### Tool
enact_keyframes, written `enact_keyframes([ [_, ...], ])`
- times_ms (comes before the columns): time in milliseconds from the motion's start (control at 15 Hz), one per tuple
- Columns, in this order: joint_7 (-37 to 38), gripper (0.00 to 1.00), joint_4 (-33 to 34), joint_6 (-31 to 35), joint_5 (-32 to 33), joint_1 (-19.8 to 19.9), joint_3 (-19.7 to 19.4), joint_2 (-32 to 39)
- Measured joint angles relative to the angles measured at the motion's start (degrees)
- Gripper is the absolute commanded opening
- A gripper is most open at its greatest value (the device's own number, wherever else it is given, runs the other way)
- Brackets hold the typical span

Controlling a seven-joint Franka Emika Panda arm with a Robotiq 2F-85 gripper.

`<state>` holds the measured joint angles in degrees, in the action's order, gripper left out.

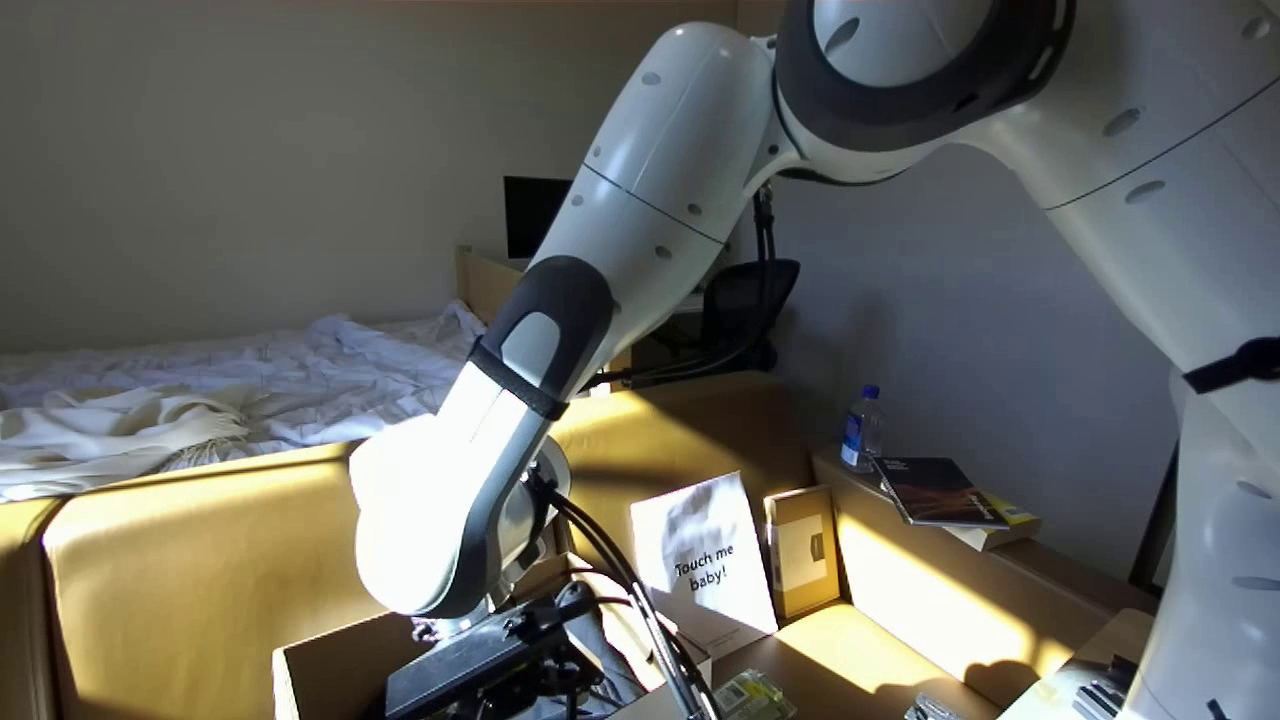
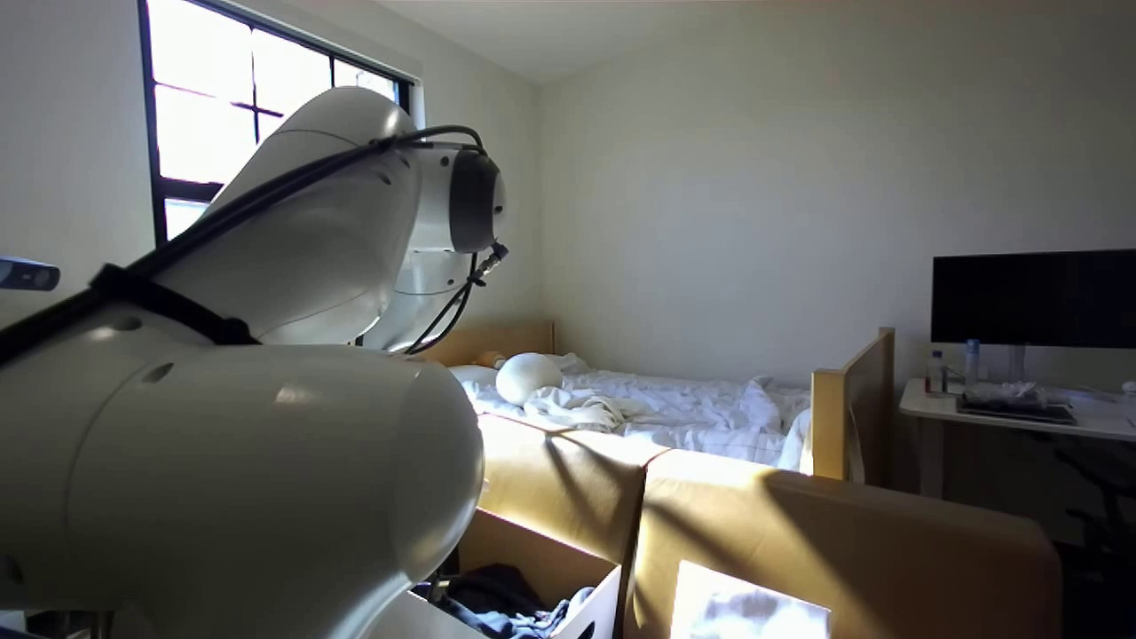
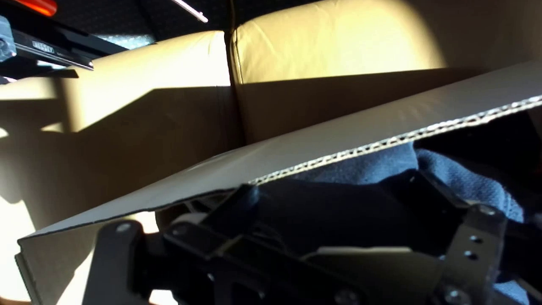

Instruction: Remove the black jersey from the box

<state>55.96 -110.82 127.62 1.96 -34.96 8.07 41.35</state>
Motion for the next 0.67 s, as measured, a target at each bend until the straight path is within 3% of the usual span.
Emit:
enact_keyframes([
  [333,2.3,1.0,8.15,-7.94,6.66,-4.81,-2.43,1.25],
  [667,1.07,1.0,11.61,-9.88,6.39,-4.92,-1.09,8.81],
])
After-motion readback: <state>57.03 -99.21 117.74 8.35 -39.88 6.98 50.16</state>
